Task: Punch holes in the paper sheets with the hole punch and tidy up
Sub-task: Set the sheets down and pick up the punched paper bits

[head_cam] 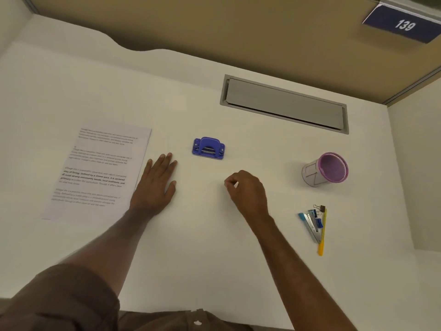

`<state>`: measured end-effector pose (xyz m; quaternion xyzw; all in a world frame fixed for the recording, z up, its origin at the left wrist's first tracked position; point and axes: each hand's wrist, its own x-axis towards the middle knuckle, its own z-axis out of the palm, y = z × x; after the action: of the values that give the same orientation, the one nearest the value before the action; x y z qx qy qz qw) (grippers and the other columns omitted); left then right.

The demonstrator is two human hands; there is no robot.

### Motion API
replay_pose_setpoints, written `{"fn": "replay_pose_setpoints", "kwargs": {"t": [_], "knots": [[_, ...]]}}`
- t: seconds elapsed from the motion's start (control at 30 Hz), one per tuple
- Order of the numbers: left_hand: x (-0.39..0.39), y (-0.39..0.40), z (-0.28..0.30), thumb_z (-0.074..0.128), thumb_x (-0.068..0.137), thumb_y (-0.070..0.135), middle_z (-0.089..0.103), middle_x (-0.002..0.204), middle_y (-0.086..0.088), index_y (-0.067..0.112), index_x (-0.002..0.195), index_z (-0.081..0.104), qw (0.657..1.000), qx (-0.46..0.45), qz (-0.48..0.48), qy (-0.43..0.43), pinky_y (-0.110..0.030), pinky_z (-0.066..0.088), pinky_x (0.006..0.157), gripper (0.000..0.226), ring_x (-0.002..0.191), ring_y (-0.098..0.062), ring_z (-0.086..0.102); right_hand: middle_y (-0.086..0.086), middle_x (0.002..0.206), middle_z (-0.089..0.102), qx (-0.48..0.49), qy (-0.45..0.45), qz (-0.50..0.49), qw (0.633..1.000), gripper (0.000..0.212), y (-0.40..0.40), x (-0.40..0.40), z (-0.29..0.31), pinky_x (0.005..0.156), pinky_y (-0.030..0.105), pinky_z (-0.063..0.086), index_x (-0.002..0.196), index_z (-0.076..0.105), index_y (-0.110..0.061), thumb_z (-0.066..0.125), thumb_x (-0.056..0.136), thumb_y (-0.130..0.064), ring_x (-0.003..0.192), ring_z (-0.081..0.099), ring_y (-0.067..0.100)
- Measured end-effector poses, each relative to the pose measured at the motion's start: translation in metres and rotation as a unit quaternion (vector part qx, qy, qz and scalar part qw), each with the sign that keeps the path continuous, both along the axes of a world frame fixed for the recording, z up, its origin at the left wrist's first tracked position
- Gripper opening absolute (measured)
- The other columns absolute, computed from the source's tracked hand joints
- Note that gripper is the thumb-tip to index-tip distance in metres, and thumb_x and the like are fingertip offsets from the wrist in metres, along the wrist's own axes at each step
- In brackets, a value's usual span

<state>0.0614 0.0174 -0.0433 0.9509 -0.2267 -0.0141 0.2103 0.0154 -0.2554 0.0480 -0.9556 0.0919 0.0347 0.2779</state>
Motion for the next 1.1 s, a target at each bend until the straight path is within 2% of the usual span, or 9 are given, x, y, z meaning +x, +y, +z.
{"fn": "replay_pose_setpoints", "kwargs": {"t": [0.17,0.47,0.63,0.77,1.0,1.1], "knots": [[0.000,0.000,0.000,0.036,0.099,0.031,0.023,0.167,-0.008,0.009,0.155,0.033,1.000,-0.004,0.003,-0.004,-0.051,0.015,0.127,0.060,0.156,-0.025,0.020,0.000,0.095,0.067,-0.044,0.044,0.026,0.998,0.019,0.037,-0.001,-0.029,0.078,0.037,0.051,0.094,0.071,-0.017,0.053,0.095,-0.020,0.088,0.062,0.020],[-0.001,-0.001,0.000,0.038,0.099,0.029,0.023,0.167,-0.008,0.009,0.156,0.033,1.000,-0.010,0.009,-0.005,-0.050,0.015,0.127,0.060,0.156,-0.024,0.019,0.003,0.092,0.063,-0.082,0.036,0.016,0.996,0.022,0.049,0.004,-0.034,0.069,0.032,0.044,0.092,0.069,-0.014,0.048,0.095,-0.012,0.086,0.060,0.023],[-0.002,-0.001,0.001,0.038,0.099,0.028,0.022,0.168,-0.008,0.009,0.156,0.033,1.000,-0.009,0.011,-0.005,-0.050,0.014,0.128,0.060,0.156,-0.024,0.018,0.005,0.096,0.067,-0.019,0.029,0.014,0.999,0.019,0.053,0.001,-0.034,0.080,0.038,0.052,0.096,0.073,-0.012,0.054,0.096,-0.011,0.092,0.062,0.022],[-0.002,-0.002,0.001,0.040,0.099,0.027,0.025,0.167,-0.008,0.009,0.155,0.034,1.000,-0.014,0.011,-0.010,-0.050,0.015,0.127,0.059,0.156,-0.025,0.020,0.004,0.092,0.068,-0.004,0.001,-0.013,1.000,0.016,0.047,-0.005,-0.034,0.079,0.038,0.052,0.091,0.073,-0.012,0.057,0.096,-0.012,0.088,0.063,0.021],[-0.002,-0.001,0.000,0.037,0.099,0.029,0.023,0.168,-0.007,0.010,0.156,0.033,1.000,-0.012,0.010,-0.007,-0.050,0.014,0.128,0.059,0.156,-0.023,0.018,0.002,0.100,0.067,-0.060,0.010,0.048,0.997,0.021,0.045,-0.007,-0.034,0.079,0.038,0.053,0.102,0.072,-0.015,0.052,0.099,-0.019,0.096,0.061,0.021],[-0.002,-0.002,0.000,0.036,0.099,0.030,0.022,0.168,-0.006,0.010,0.156,0.033,1.000,-0.010,0.012,-0.006,-0.050,0.014,0.128,0.060,0.156,-0.023,0.017,0.002,0.102,0.066,-0.096,0.010,0.090,0.991,0.021,0.047,-0.004,-0.033,0.073,0.040,0.054,0.103,0.071,-0.015,0.051,0.100,-0.020,0.095,0.060,0.022]]}}
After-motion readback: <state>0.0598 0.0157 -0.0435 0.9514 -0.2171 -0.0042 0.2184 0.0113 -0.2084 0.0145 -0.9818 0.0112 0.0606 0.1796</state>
